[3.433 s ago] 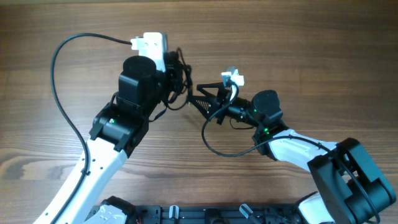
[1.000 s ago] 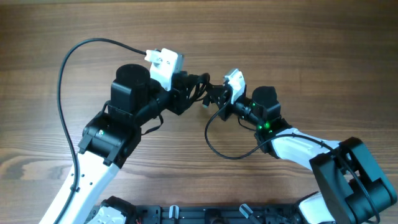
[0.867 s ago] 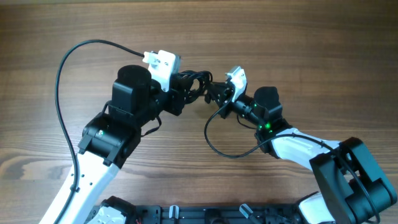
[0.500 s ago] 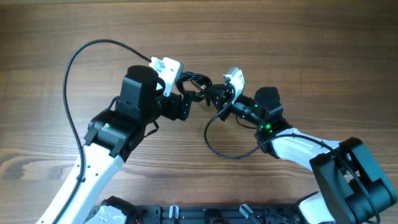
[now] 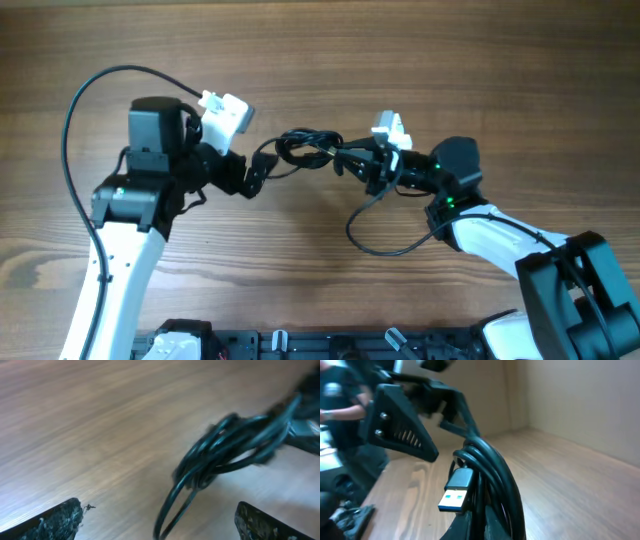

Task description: Untangle cables

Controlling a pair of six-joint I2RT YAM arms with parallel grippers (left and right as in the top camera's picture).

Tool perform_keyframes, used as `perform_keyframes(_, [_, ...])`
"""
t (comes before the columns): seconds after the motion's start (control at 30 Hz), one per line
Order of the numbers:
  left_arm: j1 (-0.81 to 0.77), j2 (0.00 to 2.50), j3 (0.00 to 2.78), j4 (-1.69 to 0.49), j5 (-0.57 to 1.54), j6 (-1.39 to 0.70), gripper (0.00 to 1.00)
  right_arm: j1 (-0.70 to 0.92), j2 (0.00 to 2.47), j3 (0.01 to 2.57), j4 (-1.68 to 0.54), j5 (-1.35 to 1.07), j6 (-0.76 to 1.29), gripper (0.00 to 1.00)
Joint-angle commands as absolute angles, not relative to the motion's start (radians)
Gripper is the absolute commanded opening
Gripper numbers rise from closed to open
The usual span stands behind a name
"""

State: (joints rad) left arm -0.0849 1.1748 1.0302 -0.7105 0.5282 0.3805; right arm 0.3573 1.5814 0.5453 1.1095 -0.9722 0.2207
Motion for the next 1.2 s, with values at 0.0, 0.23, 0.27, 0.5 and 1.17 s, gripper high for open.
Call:
perform_keyframes(0.0, [-0.062, 1.178, 1.048, -0.738, 0.853, 0.525, 1.0, 0.352, 1.553, 0.549, 1.161, -1.118, 0.269, 0.04])
perform_keyframes(0.23, [-0.105, 1.179, 1.048, -0.751, 0.859, 0.524, 0.98, 0.352, 1.553, 0.549, 1.208, -1.15, 0.337, 0.04])
perform_keyframes(0.27, [-0.109, 1.179, 1.048, -0.759, 0.859, 0.524, 0.97, 0.352, 1.553, 0.549, 1.222, -1.151, 0.348, 0.04])
perform_keyframes(0.5, [-0.116, 1.188, 1.048, -0.794, 0.858, 0.524, 0.61, 0.352, 1.553, 0.549, 1.299, -1.151, 0.397, 0.04])
perform_keyframes(1.17, [-0.032, 1.188, 1.048, -0.68, 0.806, 0.326, 0.04, 0.352, 1.553, 0.549, 1.065, -1.04, 0.676, 1.0])
